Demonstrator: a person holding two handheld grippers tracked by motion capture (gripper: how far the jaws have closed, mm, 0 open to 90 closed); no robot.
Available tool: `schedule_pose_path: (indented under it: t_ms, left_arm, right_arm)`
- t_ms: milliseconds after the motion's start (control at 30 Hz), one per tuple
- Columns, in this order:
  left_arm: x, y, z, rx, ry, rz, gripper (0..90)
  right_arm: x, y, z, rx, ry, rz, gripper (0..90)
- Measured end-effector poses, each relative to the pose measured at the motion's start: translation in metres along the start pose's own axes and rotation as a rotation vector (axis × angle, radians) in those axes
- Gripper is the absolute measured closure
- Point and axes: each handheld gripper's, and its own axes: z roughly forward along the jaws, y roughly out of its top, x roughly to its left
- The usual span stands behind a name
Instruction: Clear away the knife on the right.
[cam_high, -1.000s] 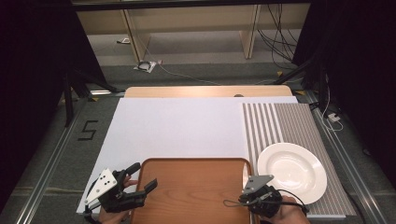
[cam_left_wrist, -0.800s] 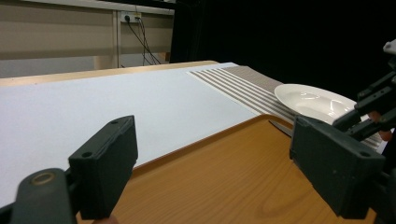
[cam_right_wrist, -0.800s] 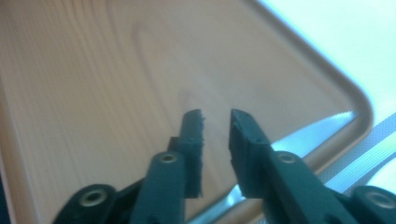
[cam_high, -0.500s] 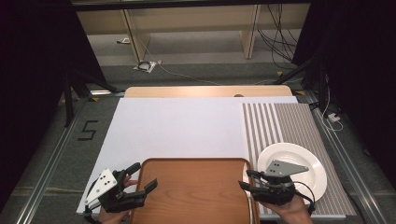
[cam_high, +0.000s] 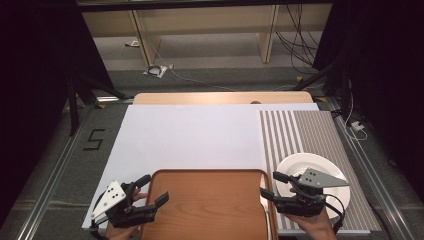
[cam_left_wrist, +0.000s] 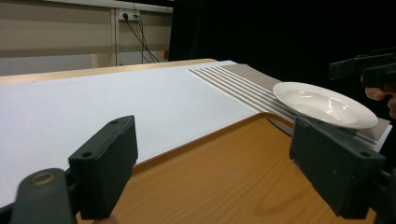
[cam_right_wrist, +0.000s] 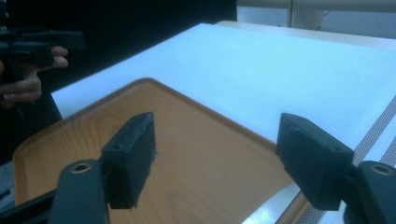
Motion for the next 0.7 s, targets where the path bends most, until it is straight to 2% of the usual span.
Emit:
schedule_pose_path:
  t_ms: [200,700]
  left_arm:
    - [0.0001,0.0001,-0.0008,-0.002,0.000,-0.003,15.2]
    - [-0.0001,0.0004,-0.0007,-0.003,-0.001,-0.001,15.1]
  right_arm:
    - [-0.0002,-0.0010,-0.0010,-0.031,-0.015,-0.007,19.6]
    - [-0.0011,-0.0018,-0.0038,-0.071,-0.031,-0.021,17.9]
